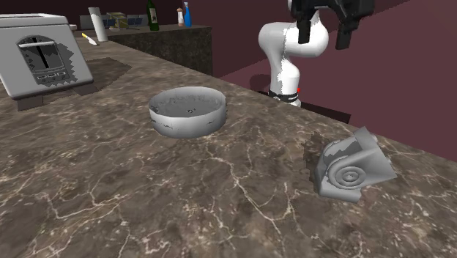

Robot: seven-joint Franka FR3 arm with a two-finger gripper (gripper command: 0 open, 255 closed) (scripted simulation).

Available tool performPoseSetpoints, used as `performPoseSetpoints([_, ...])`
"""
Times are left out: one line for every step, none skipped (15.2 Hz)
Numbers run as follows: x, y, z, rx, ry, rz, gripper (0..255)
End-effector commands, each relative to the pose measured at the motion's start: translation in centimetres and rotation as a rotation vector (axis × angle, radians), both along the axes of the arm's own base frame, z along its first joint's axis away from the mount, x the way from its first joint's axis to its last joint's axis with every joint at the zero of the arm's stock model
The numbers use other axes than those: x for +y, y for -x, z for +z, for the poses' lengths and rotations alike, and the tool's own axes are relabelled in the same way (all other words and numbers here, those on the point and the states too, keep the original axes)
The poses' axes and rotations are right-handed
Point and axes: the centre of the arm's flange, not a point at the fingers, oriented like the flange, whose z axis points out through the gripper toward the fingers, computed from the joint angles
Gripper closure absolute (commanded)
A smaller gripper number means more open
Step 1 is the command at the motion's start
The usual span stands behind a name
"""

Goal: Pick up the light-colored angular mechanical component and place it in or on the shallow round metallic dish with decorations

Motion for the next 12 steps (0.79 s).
performPoseSetpoints([1.9,-1.9,-0.9,-0.002,-0.005,-0.046,0])
performPoseSetpoints([2.8,-2.7,-1.2,-0.003,-0.007,-0.067,0])
performPoseSetpoints([3.7,-3.6,-1.5,-0.004,-0.008,-0.088,0])
performPoseSetpoints([4.6,-4.4,-1.8,-0.005,-0.009,-0.109,0])
performPoseSetpoints([5.5,-5.3,-2.1,-0.006,-0.011,-0.131,0])
performPoseSetpoints([6.4,-6.1,-2.4,-0.007,-0.012,-0.152,0])
performPoseSetpoints([7.2,-7.0,-2.7,-0.008,-0.014,-0.173,0])
performPoseSetpoints([8.0,-7.9,-3.0,-0.009,-0.015,-0.194,0])
performPoseSetpoints([8.8,-8.9,-3.3,-0.01,-0.017,-0.215,0])
performPoseSetpoints([9.6,-9.8,-3.6,-0.011,-0.018,-0.236,0])
performPoseSetpoints([10.4,-10.8,-3.9,-0.012,-0.019,-0.257,0])
performPoseSetpoints([11.1,-11.7,-4.1,-0.013,-0.021,-0.279,0])
